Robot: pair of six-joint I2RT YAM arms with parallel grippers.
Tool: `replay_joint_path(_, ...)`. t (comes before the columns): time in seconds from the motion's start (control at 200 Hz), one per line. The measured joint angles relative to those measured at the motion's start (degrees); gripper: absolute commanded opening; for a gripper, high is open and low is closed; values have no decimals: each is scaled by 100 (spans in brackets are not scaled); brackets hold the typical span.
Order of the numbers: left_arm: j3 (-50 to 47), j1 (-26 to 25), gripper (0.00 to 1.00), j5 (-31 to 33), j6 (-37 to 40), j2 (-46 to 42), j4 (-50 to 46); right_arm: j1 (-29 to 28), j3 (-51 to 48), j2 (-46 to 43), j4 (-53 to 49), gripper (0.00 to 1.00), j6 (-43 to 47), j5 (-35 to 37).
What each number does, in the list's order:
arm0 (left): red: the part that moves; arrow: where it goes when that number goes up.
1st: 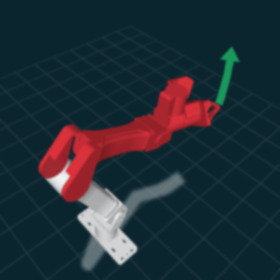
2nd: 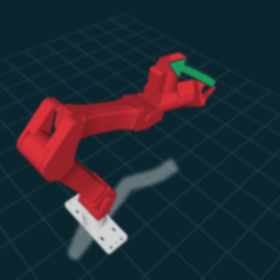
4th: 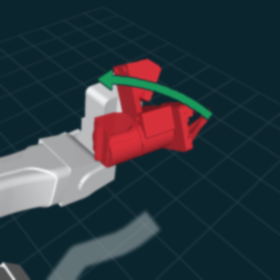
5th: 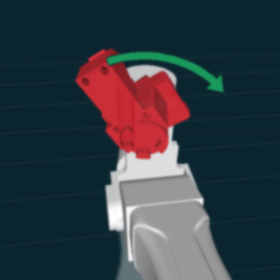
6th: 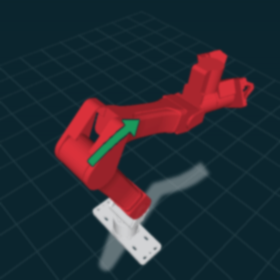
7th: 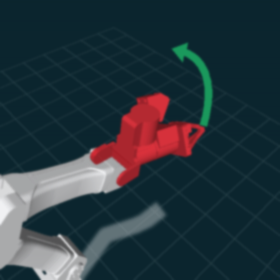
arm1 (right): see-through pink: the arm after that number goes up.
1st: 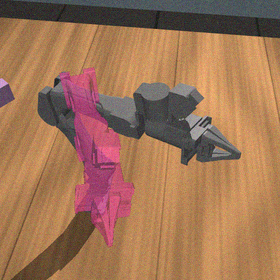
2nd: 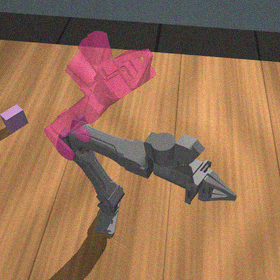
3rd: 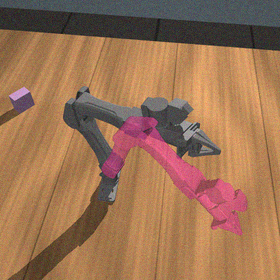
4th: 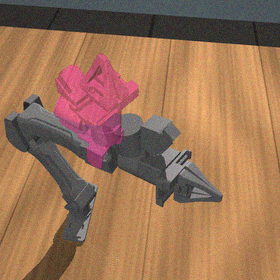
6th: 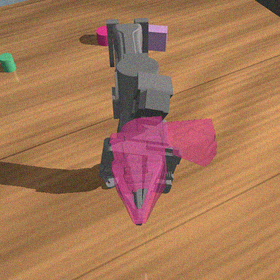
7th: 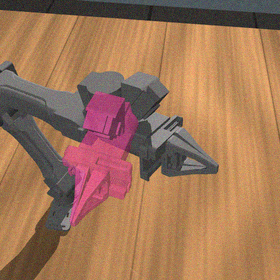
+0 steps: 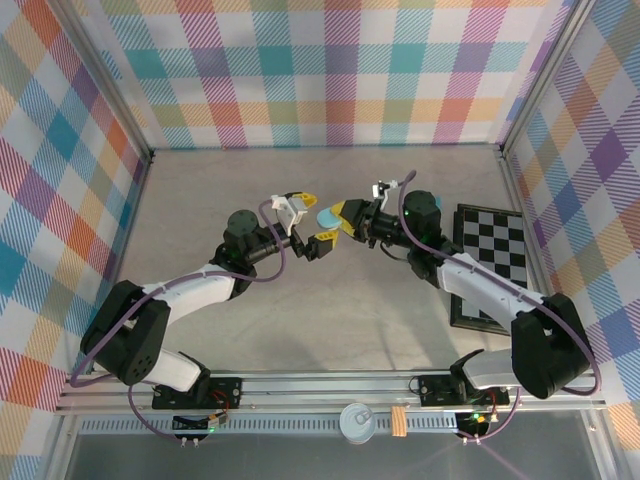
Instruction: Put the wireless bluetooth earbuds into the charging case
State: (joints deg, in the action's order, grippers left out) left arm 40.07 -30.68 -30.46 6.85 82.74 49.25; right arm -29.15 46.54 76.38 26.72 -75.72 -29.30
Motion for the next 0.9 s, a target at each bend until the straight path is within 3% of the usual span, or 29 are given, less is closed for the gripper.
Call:
replay_joint_path(0.375,-374,-44,100,382,297,-1088,-990,549,-149,122,-654,10,763,328)
replay_joint_path(0.59,-841,-271,100,863,516,-1788,-1921,627,109,1209,-846,10,1329,492)
replay_joint_path(0.9,-1255,-643,100,1255,518,-1921,-2874,627,299,2439,-866,9,1740,695)
